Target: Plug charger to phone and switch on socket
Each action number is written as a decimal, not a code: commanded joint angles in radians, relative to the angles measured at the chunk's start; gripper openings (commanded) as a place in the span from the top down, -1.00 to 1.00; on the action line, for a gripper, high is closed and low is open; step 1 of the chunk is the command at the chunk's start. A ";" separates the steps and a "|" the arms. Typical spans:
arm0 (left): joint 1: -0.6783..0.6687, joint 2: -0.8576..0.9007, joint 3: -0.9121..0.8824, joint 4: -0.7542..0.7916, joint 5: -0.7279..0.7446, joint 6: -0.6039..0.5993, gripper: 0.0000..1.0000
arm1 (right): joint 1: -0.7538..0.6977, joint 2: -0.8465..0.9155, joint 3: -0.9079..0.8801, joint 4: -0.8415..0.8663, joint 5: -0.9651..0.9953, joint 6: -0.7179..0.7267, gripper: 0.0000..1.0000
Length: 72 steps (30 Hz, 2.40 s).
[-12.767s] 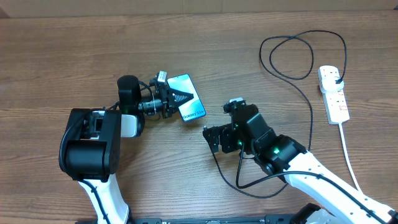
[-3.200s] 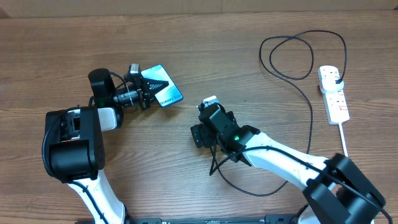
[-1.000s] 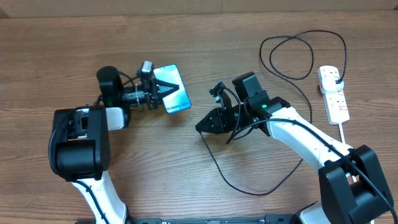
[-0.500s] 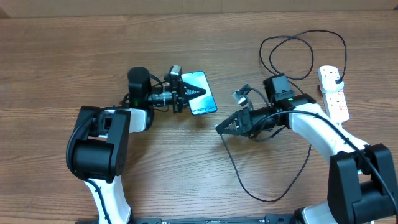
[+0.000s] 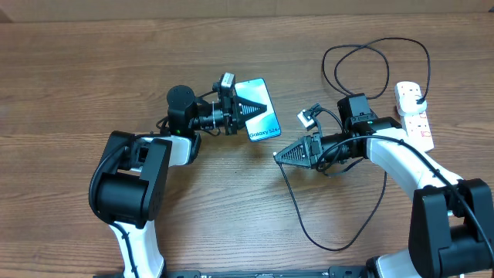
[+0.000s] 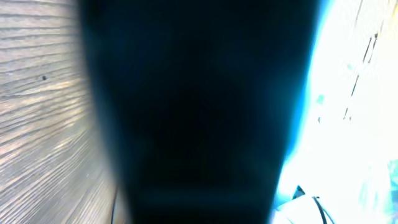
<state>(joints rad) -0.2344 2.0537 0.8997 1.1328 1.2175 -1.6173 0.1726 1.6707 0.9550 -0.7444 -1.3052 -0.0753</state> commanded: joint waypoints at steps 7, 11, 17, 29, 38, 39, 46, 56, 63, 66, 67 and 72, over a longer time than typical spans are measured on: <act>0.002 -0.004 0.020 0.012 0.041 0.016 0.92 | 0.002 -0.027 -0.007 0.061 -0.021 -0.001 0.92; 0.002 -0.004 0.020 0.013 0.060 0.016 0.92 | 0.010 -0.027 -0.007 0.090 -0.020 0.008 0.92; 0.002 -0.004 0.020 0.013 0.080 0.016 0.92 | 0.032 -0.026 -0.007 0.140 -0.005 0.040 0.92; 0.002 -0.004 0.020 0.013 0.080 0.016 0.92 | 0.065 -0.025 -0.007 0.269 0.048 0.185 0.92; 0.002 -0.004 0.020 0.013 0.080 0.016 0.91 | 0.069 -0.025 -0.007 0.323 0.074 0.259 0.92; 0.002 -0.004 0.020 0.013 0.080 0.016 0.92 | 0.069 -0.025 -0.007 0.326 0.074 0.259 0.92; 0.002 -0.004 0.020 0.013 0.080 0.016 0.91 | 0.069 -0.024 -0.007 0.330 0.085 0.259 0.92; -0.010 -0.004 0.020 0.031 0.085 0.024 0.91 | 0.069 -0.024 -0.007 0.346 0.085 0.271 0.92; -0.017 -0.004 0.020 0.032 0.110 0.043 0.92 | 0.069 -0.024 -0.007 0.352 0.085 0.277 0.92; -0.017 -0.004 0.019 0.032 0.121 0.048 0.91 | 0.069 -0.024 -0.007 0.354 0.085 0.279 0.92; -0.017 -0.004 0.019 0.032 0.126 0.053 0.92 | 0.069 -0.024 -0.007 0.354 0.085 0.282 0.92; -0.017 -0.004 0.019 0.109 0.170 0.069 0.91 | 0.069 -0.024 -0.007 0.359 0.085 0.285 0.92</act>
<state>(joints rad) -0.2344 2.0541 0.9005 1.1900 1.2846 -1.5883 0.2394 1.6707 0.9482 -0.4072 -1.2285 0.2070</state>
